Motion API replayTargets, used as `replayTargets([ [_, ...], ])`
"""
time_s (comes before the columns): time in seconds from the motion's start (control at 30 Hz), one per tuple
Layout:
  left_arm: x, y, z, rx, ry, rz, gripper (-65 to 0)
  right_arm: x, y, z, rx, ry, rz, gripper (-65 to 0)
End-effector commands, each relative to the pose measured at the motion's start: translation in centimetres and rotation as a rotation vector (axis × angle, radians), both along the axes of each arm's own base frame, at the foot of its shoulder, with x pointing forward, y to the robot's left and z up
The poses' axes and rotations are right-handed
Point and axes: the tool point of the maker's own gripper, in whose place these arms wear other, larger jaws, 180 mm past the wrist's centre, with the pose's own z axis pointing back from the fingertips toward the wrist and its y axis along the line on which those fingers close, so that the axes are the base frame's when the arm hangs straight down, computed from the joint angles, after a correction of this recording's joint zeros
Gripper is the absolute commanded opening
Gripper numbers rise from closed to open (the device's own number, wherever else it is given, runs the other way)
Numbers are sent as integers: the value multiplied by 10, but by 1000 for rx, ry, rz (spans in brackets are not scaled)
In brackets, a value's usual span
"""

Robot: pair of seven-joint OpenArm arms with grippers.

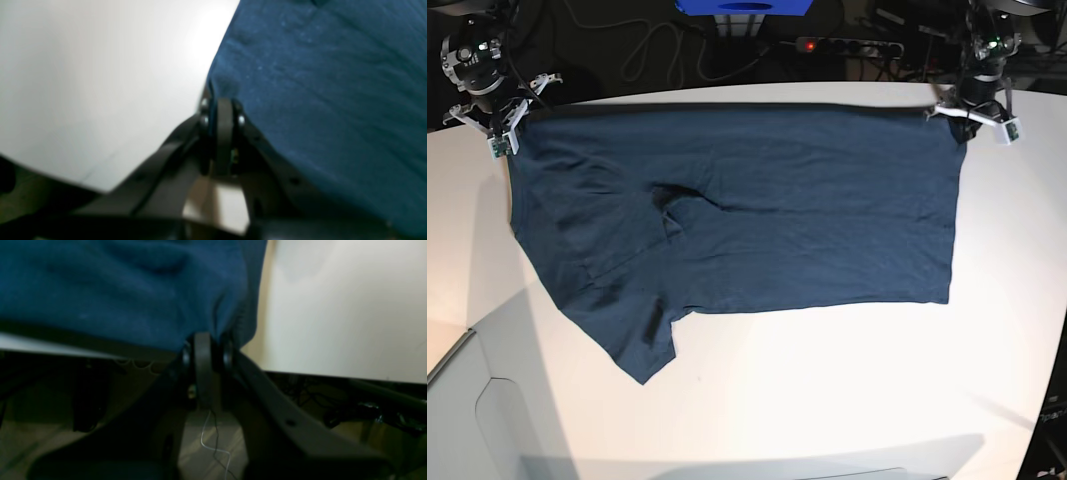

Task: Fold the T-shirt properly
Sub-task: 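Drag the shirt back toward the robot holding the folded edge with both grippers, then release the shirt and move the left gripper along the shirt side toward the hem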

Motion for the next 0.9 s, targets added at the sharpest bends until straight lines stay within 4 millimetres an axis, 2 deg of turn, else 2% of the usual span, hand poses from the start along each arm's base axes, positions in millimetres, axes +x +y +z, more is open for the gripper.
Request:
replayTargets([
  [0.0,0,3,7,19,-20,-6,-650,4,-3,7,-15,-21,11,-646],
  [0.27,-17,4,-2,17,27,0,-650,-2,-6,6,-22,-5,13,-611],
  [0.6,-21,0,-7,-4,39,16,-650,-4,-6,5,-24,3,11,-608],
  [0.7,-22,-2,-9,-11,40,22,-650,-4,-6,5,-24,3,11,-564],
  [0.73,-23,-3,-9,-15,39,27,-623,-4,-6,5,-24,3,11,-533],
  [0.87,-21,-4,-6,-12,28,27,-444,-4,-6,5,-24,3,11,-374],
])
